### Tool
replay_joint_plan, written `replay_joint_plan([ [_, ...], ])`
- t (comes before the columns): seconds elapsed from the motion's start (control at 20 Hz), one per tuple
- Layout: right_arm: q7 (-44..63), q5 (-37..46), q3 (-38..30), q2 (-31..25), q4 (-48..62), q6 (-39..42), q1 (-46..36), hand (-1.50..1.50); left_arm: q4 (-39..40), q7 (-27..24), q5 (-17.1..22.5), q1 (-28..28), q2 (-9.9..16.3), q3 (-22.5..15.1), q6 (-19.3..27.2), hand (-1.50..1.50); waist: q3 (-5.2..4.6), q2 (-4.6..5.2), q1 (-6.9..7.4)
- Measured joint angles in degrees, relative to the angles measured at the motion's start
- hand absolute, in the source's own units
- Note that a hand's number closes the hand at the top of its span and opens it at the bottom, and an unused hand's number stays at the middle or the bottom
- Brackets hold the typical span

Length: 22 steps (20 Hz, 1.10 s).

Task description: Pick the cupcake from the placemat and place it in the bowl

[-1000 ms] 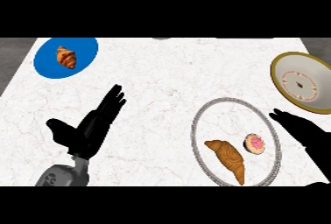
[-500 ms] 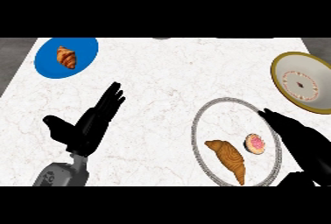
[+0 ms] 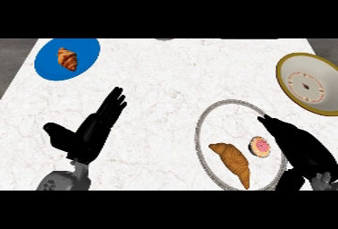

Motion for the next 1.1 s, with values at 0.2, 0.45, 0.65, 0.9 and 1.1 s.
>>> replay_joint_plan([
  [0.2,-1.8,4.3,-0.2,3.9,3.0,1.2,-0.8,-1.50,1.3,0.9,-0.6,-1.6,-1.1,1.4,-0.6,0.00,0.00,0.01,-0.07],
  [0.45,-5.2,8.9,-2.1,6.3,4.5,1.7,1.4,-1.50,1.0,1.8,-1.9,-1.5,-2.1,2.3,-1.5,0.00,0.01,0.00,-0.17],
  [0.65,-7.1,12.1,-3.8,8.1,4.9,2.1,2.8,-1.50,-0.5,2.7,-2.2,-0.5,-2.5,3.2,-2.3,0.00,0.01,-0.03,-0.17],
  [0.9,-9.2,16.8,-4.5,12.2,8.2,0.7,3.3,-1.50,0.6,2.4,-3.3,-1.0,-3.5,4.1,-3.4,0.00,0.00,-0.01,-0.17],
  [1.1,-11.6,19.7,-6.3,15.1,11.8,0.4,2.1,-1.50,2.1,1.3,-3.6,-0.9,-3.9,5.5,-5.2,0.00,0.01,0.01,-0.15],
])
